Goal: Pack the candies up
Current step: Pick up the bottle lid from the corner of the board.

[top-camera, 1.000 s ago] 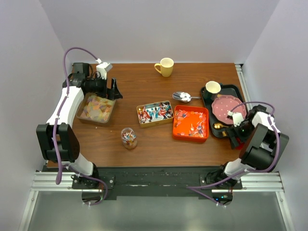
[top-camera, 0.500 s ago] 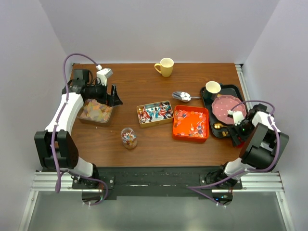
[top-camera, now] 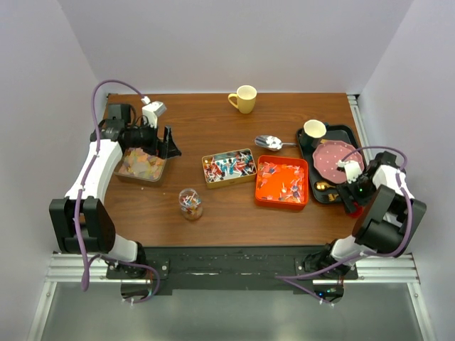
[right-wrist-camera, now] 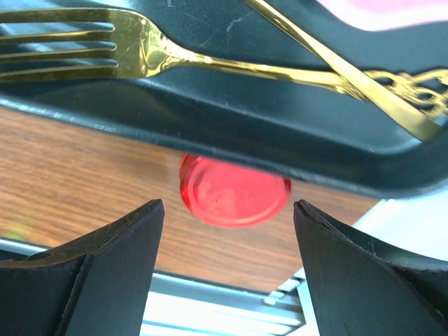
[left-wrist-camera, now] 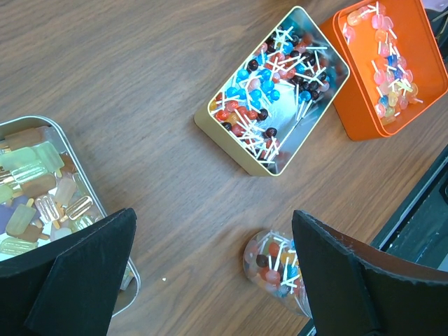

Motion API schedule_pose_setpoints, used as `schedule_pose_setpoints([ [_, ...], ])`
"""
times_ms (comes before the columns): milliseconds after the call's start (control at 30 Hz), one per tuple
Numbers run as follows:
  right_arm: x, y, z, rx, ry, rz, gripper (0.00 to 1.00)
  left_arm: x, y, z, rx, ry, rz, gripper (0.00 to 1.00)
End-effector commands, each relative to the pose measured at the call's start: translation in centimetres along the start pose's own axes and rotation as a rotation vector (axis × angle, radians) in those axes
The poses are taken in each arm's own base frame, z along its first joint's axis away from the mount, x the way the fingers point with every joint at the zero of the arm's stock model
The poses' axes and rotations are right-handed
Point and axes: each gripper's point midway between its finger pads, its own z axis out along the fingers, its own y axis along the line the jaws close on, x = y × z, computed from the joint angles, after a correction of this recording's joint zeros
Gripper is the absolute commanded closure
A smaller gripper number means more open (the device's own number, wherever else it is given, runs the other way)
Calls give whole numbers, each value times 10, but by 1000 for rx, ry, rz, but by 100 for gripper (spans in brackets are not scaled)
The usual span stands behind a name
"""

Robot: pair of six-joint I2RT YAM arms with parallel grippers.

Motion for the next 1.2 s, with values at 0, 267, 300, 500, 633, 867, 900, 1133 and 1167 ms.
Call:
schedule_pose_setpoints([
  [0, -7, -10, 5, 3, -10, 6, 20, -10, -10, -7, 24, -29, 19, 2],
  [267, -6, -8, 12, -6, -6, 6, 23, -7, -8, -4, 21, -25, 17, 2],
  [300, -6, -10, 12, 2, -5, 2, 24, -5, -7, -3, 22, -21, 17, 2],
  [500, -1, -8, 17, 13, 12, -29, 35, 2, -4, 0, 20, -8, 15, 2],
  [633, 2, -2, 7, 0, 17, -41, 46, 9, -1, 2, 13, 5, 26, 2],
  [867, -13, 15, -57, -8, -88, -108, 53, 14, 8, -13, -25, -39, 182, 0],
  [900, -17, 21, -73, -26, -104, -121, 53, 16, 17, -24, -53, -59, 193, 0],
  [1133, -69, 49, -146, -105, -294, -141, 53, 74, 33, -88, 89, 1, 646, 0],
  [1167, -78, 51, -156, -97, -308, -155, 52, 90, 33, -93, 120, 40, 680, 0],
])
